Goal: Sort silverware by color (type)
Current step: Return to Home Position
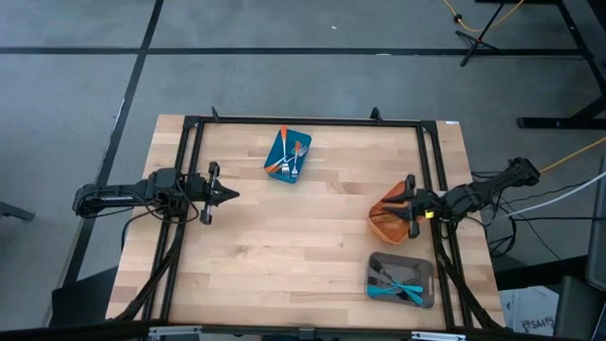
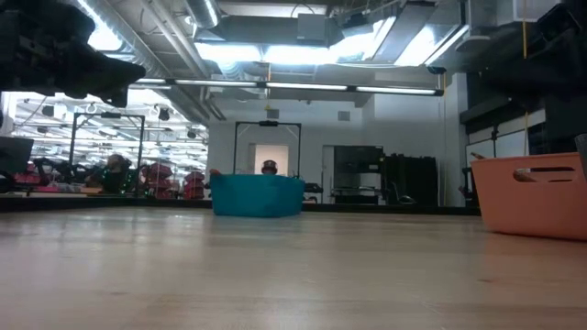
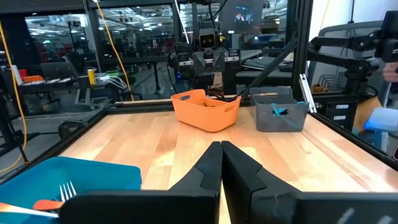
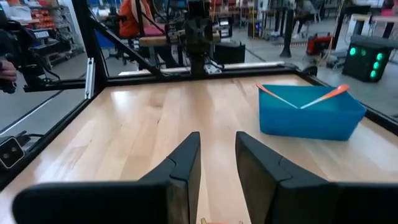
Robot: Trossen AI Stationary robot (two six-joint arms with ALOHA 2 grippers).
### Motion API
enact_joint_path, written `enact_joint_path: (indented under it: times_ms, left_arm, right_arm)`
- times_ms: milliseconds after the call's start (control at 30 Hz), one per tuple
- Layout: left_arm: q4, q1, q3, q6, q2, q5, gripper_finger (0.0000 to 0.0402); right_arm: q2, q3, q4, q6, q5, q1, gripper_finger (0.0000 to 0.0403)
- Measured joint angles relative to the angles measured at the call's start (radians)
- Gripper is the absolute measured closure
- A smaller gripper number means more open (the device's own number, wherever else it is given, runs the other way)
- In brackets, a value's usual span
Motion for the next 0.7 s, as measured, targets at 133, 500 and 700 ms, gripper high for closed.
enact_joint_path:
  times_ms: [133, 500, 700]
  left_arm:
    - [0.0, 0.0, 0.0, 0.0, 0.0, 0.0, 0.04]
    - [-0.002, 0.0, 0.0, -0.001, 0.0, -0.02, 0.04]
    - [-0.005, 0.0, -0.001, -0.002, 0.0, -0.051, 0.04]
  right_arm:
    - [0.0, -0.08, 0.137, -0.032, 0.0, 0.0, 0.0313]
    - [0.0, -0.095, 0.152, -0.094, 0.0, 0.0, 0.0313]
    - [0.001, -0.094, 0.139, -0.094, 0.0, 0.0, 0.0313]
